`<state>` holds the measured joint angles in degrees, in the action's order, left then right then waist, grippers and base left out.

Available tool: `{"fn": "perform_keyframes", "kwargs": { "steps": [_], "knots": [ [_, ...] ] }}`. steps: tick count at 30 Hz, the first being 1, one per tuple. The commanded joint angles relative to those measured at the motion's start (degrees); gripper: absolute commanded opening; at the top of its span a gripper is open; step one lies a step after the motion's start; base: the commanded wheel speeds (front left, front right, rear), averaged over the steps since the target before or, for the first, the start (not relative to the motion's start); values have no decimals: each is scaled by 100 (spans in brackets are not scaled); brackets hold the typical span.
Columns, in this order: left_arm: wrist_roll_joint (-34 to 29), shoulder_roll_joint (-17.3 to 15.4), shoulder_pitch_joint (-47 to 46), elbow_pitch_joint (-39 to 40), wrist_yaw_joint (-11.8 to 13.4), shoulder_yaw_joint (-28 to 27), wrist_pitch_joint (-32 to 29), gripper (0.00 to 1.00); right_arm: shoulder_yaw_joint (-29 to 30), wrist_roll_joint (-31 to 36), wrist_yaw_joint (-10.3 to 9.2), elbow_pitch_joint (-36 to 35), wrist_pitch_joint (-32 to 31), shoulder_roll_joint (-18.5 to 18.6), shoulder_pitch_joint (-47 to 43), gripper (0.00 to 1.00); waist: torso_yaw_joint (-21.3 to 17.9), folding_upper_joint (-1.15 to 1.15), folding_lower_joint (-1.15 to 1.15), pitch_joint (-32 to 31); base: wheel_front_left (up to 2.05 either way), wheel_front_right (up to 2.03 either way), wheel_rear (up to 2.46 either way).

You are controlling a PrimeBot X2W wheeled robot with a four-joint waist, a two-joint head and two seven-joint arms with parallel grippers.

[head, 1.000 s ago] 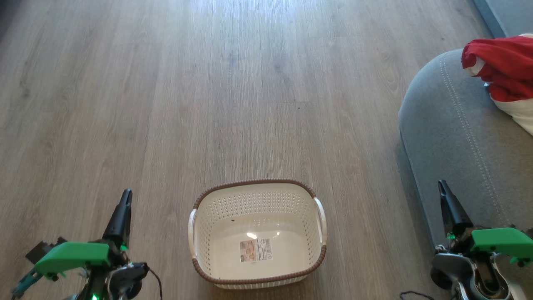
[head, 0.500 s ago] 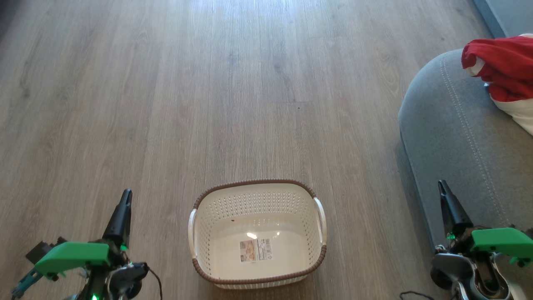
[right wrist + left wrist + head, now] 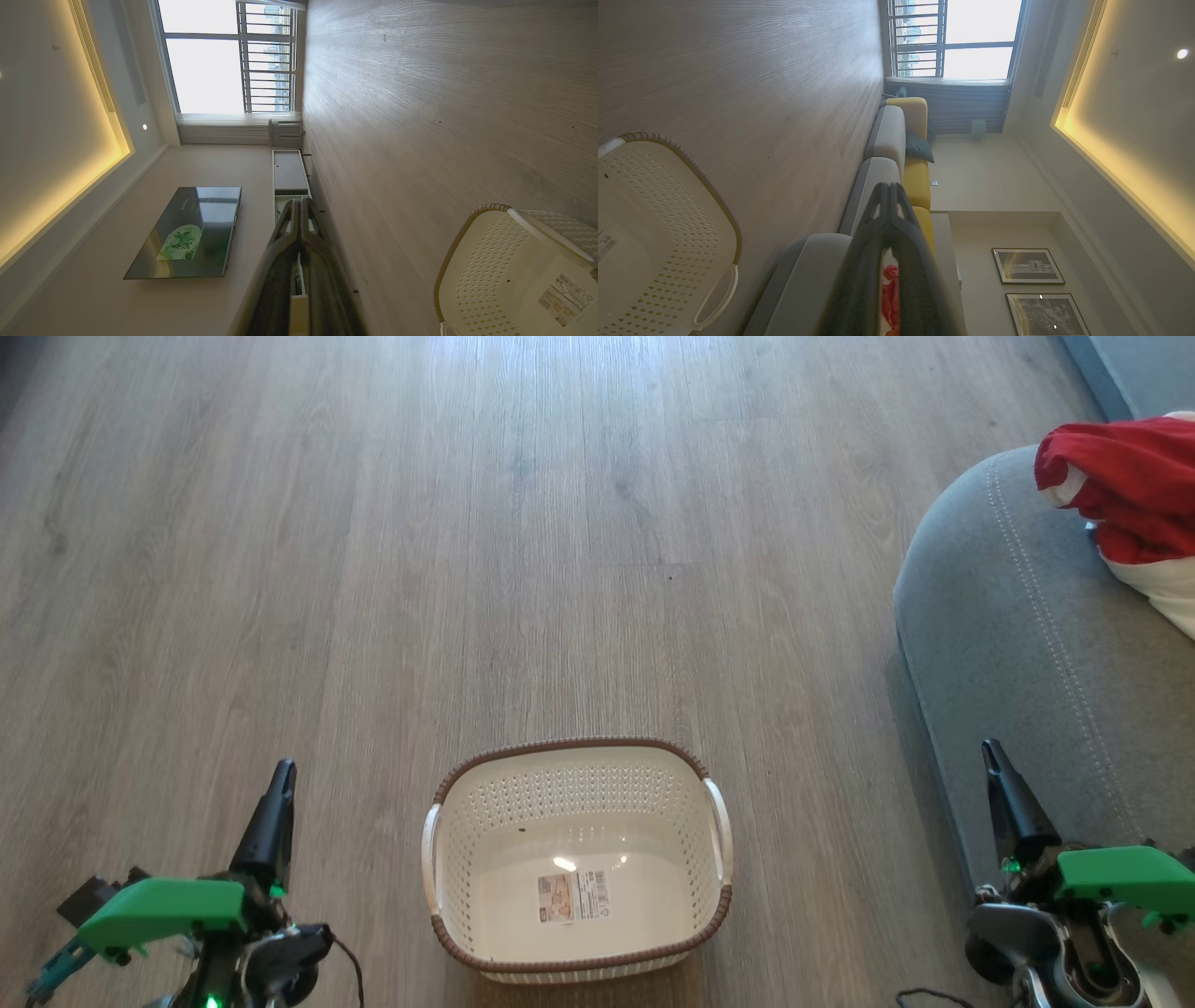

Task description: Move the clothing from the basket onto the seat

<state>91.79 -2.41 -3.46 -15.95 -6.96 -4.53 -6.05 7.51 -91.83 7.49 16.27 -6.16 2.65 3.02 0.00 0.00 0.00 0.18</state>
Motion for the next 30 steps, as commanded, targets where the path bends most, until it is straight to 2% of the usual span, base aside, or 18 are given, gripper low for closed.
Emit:
{"fn": "perform_keyframes", "kwargs": {
  "steps": [1,30],
  "knots": [
    [38,-47,-273,189,-53,-199,-44,0,-99,-34,0,-224,-33,22,316,0,0,0,0,0,0,0,0],
    [38,-47,-273,190,-53,-199,-44,0,-99,-34,0,-224,-32,22,316,0,0,0,0,0,0,0,0]
  ]
}}
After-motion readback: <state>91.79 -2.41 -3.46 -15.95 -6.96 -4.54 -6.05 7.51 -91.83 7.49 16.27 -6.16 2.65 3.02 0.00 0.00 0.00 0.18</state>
